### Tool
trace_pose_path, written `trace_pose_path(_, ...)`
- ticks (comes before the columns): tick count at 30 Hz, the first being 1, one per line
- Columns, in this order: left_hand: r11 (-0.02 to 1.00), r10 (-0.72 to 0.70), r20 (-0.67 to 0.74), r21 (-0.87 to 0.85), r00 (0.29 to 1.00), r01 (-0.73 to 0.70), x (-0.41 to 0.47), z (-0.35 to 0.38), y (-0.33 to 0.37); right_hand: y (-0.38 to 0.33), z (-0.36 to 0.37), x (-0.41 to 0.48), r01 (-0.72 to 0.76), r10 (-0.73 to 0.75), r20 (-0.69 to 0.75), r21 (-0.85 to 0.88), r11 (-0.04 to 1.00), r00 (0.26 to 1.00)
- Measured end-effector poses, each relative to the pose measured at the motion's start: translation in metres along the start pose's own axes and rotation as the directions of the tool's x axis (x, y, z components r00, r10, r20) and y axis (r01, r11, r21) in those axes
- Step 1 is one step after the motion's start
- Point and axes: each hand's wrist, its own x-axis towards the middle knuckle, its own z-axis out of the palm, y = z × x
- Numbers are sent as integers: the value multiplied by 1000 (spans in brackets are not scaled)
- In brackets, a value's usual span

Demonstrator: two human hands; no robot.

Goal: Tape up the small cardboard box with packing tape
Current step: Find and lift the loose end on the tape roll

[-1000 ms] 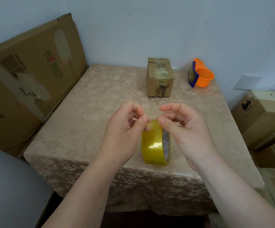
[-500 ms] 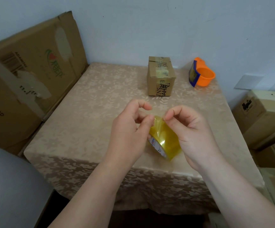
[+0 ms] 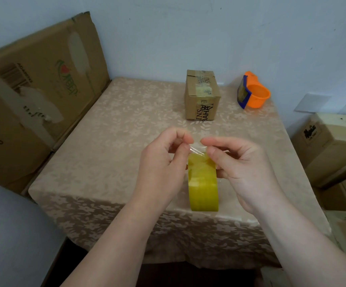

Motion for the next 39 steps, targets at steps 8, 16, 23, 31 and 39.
trace_pose_path(8, 997, -71, 0, -37, 997, 71, 2, 3, -3, -2, -2, 0, -38, 38, -15, -2, 999, 999)
trace_pose_path(16, 986, -119, 41, -113, 992, 123, 5, 3, -3, 0, -1, 0, -45, 44, -35, -19, 999, 998)
trace_pose_path(23, 978, -131, 93, -149, 987, 144, 5, 3, -2, 0, -3, -1, -39, 40, -43, 16, 999, 998)
trace_pose_path(31, 975, -170, 71, -133, 983, 179, 5, 6, -2, 0, -2, -2, -50, 50, -49, 14, 999, 998)
trace_pose_path(39, 991, -125, -28, -54, 992, 123, 3, 10, -2, 1, -2, -2, -46, 44, -59, -21, 999, 997)
